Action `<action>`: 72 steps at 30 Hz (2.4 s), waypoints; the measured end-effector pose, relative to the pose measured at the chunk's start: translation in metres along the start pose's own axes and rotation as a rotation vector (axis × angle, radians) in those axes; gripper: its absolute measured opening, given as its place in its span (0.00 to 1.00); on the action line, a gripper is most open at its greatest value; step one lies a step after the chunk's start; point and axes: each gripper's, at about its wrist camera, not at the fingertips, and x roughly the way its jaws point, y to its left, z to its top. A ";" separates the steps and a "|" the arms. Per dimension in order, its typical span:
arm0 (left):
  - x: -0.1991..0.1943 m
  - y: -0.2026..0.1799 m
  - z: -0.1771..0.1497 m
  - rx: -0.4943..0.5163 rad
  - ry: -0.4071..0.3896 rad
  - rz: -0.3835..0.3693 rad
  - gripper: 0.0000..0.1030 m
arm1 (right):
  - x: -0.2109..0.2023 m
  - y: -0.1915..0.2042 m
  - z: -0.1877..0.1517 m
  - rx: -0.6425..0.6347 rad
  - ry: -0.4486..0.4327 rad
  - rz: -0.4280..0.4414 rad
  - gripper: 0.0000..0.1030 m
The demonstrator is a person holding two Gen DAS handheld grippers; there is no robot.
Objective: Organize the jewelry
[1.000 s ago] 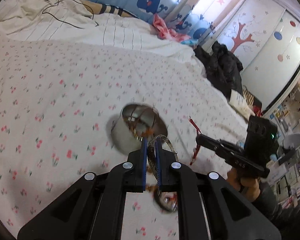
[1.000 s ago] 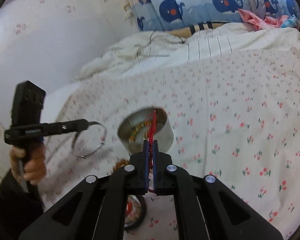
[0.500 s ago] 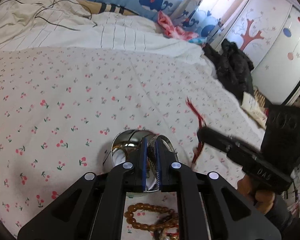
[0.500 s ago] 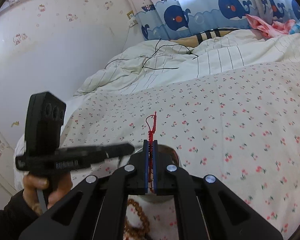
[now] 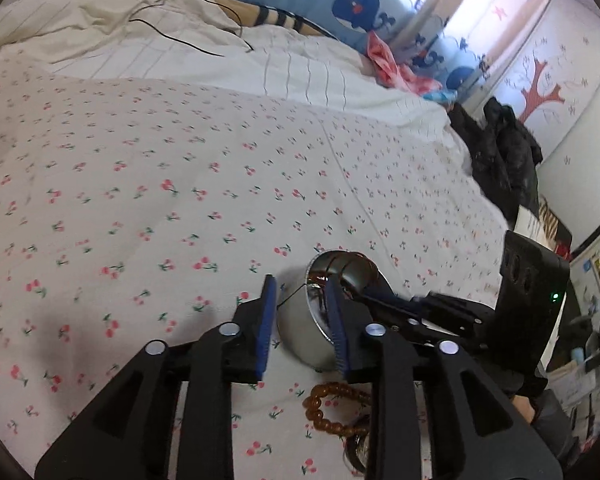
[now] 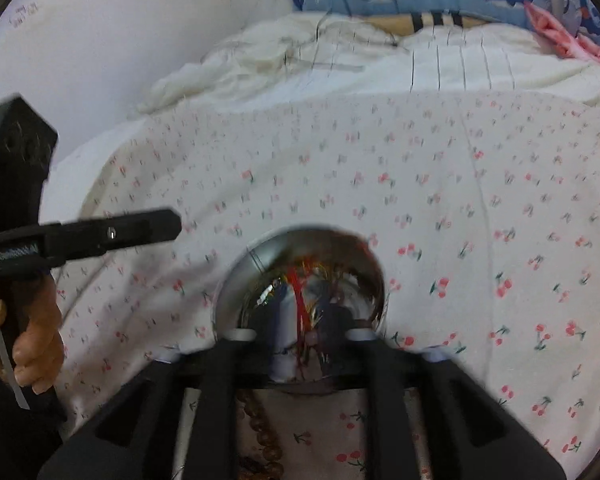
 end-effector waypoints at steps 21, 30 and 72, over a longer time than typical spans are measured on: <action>0.009 0.001 -0.004 -0.017 0.021 -0.039 0.35 | 0.012 0.016 0.009 -0.123 -0.064 -0.097 0.54; 0.011 0.002 -0.004 -0.021 0.025 -0.032 0.39 | 0.025 0.009 0.004 -0.057 0.005 -0.031 0.61; 0.054 -0.032 -0.092 0.216 0.198 0.081 0.10 | -0.080 0.014 -0.083 -0.054 0.090 -0.017 0.51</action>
